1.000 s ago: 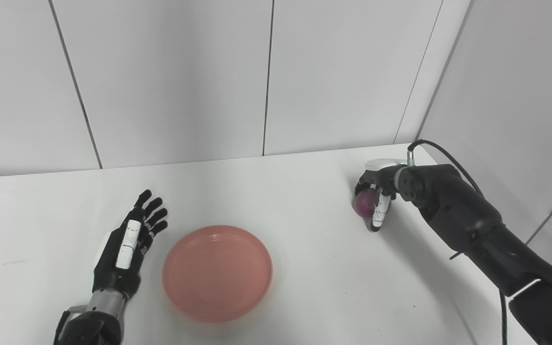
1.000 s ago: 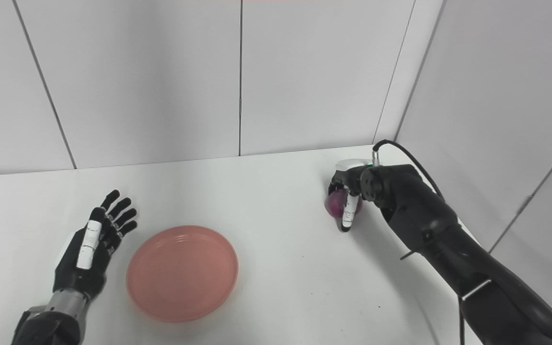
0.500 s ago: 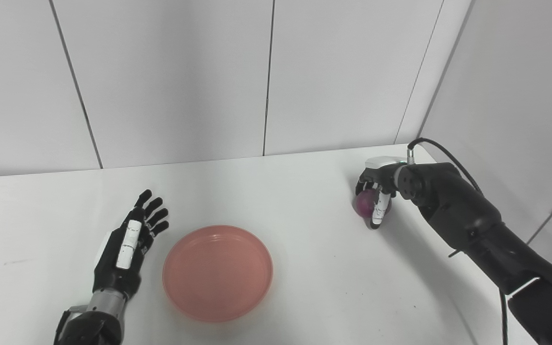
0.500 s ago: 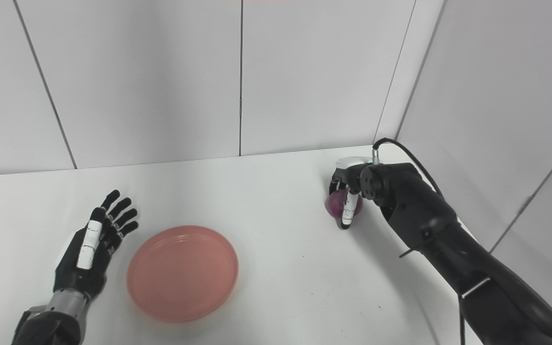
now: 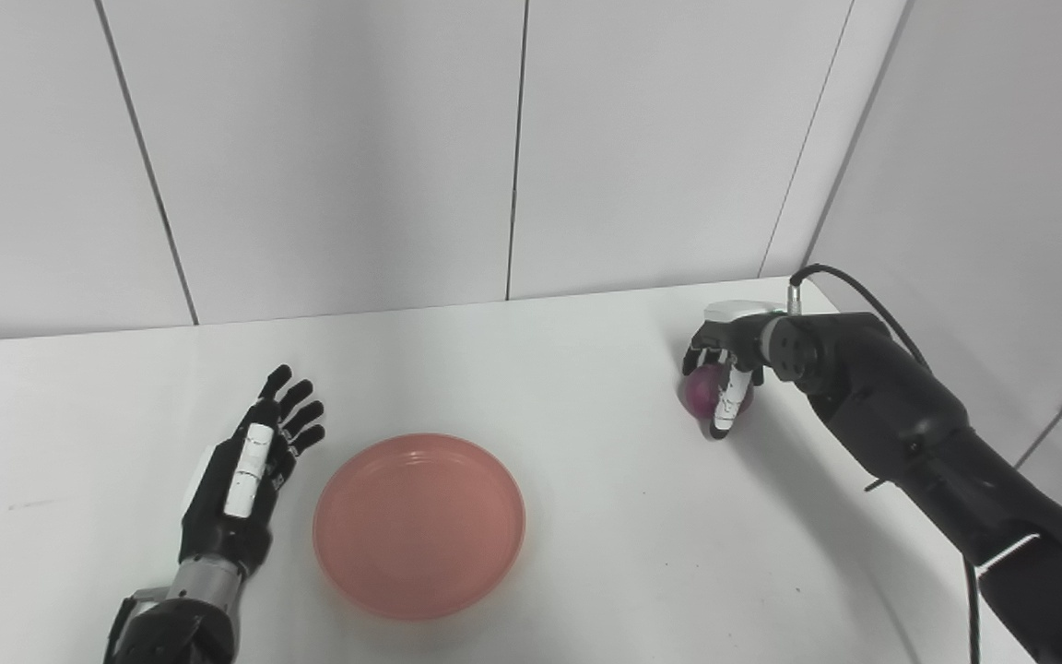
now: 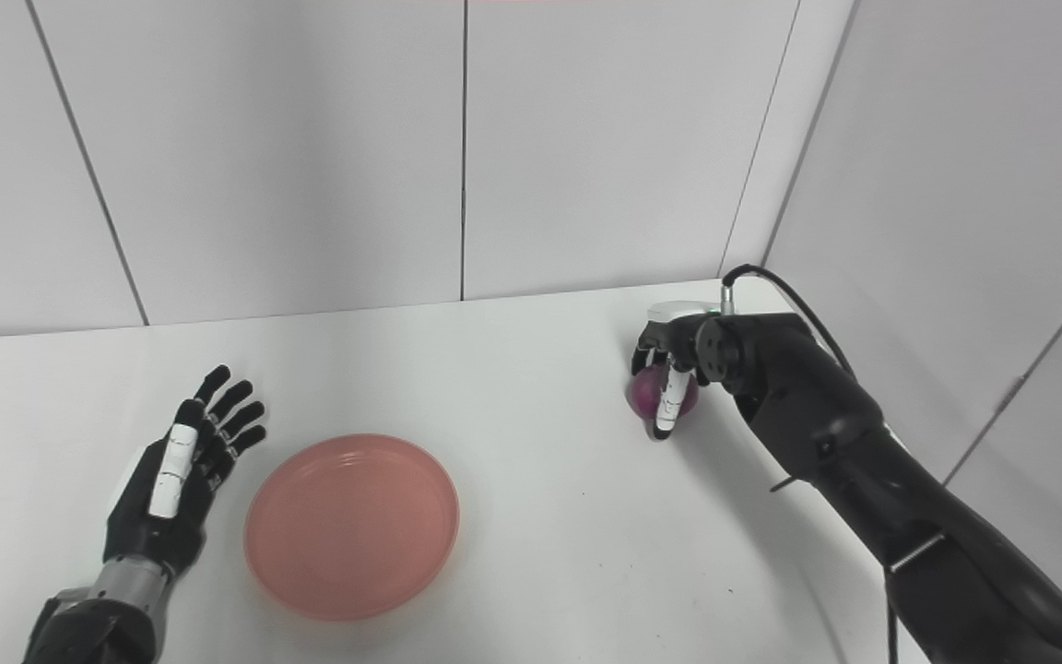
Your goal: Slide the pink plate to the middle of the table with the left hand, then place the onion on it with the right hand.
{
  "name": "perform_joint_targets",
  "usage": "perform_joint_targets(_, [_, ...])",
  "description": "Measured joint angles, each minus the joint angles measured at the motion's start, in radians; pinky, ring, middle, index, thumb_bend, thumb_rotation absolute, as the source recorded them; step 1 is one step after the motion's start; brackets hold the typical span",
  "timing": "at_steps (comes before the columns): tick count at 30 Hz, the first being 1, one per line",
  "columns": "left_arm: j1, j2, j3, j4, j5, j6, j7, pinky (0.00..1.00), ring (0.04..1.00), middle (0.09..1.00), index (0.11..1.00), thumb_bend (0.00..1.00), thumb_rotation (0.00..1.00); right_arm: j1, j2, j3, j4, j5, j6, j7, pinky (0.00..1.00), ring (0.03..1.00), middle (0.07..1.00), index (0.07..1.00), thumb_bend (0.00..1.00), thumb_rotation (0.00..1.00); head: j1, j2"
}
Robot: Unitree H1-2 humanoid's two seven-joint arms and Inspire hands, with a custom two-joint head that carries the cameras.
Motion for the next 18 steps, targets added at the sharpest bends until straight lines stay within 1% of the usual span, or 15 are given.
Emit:
perform_joint_targets(6, [0.0,0.0,-0.001,0.0,0.0,0.0,0.0,0.89,0.895,0.927,0.932,0.88,0.82,0.0,0.0,0.001,0.004,0.003,-0.003,-0.003,0.37,0.506,0.645,0.712,0.8,0.11,0.0,0.003])
perform_joint_targets(7, [0.0,0.001,-0.001,0.0,0.0,0.0,0.0,0.89,0.895,0.927,0.932,0.88,0.82,0.0,0.0,0.002,0.006,0.004,-0.005,-0.001,0.36,0.477,0.623,0.698,0.79,0.1,0.0,0.003])
perform_joint_targets(11, [0.0,0.004,-0.003,0.001,0.0,0.0,-0.002,0.89,0.895,0.927,0.932,0.86,0.82,0.0,0.0,0.003,0.015,0.008,-0.011,-0.006,0.33,0.419,0.574,0.671,0.76,0.09,0.0,0.003])
perform_joint_targets(13, [0.0,0.004,-0.003,0.001,0.0,0.0,-0.002,0.88,0.893,0.924,0.928,0.87,0.81,-0.001,0.0,0.003,0.022,0.011,-0.012,-0.008,0.33,0.425,0.565,0.655,0.74,0.09,0.0,0.003])
perform_joint_targets(14, [0.0,0.004,-0.003,0.0,0.0,0.0,-0.002,0.88,0.895,0.927,0.93,0.88,0.81,-0.003,0.0,0.003,0.027,0.012,-0.013,-0.008,0.33,0.429,0.559,0.548,0.59,0.12,-0.002,0.003])
perform_joint_targets(15, [0.0,0.004,-0.003,0.0,0.0,0.0,-0.002,0.88,0.895,0.926,0.93,0.89,0.81,-0.005,0.0,0.003,0.031,0.013,-0.016,-0.008,0.33,0.429,0.558,0.513,0.54,0.13,-0.002,0.003])
perform_joint_targets(16, [0.0,0.004,-0.003,-0.001,0.0,0.0,-0.002,0.88,0.894,0.926,0.93,0.89,0.81,-0.006,0.0,0.003,0.033,0.014,-0.022,-0.008,0.33,0.429,0.558,0.509,0.54,0.13,-0.002,0.003])
perform_joint_targets(17, [0.0,0.004,-0.003,-0.002,0.0,0.0,-0.002,0.88,0.893,0.924,0.929,0.9,0.81,-0.007,0.0,0.003,0.033,0.014,-0.024,-0.008,0.32,0.428,0.508,0.518,0.53,0.07,-0.002,0.003])
perform_joint_targets(18, [0.0,0.004,-0.003,-0.002,0.0,0.0,-0.002,0.88,0.893,0.924,0.929,0.9,0.81,-0.006,0.0,0.004,0.033,0.014,-0.024,-0.008,0.32,0.427,0.483,0.523,0.53,0.04,-0.002,0.003])
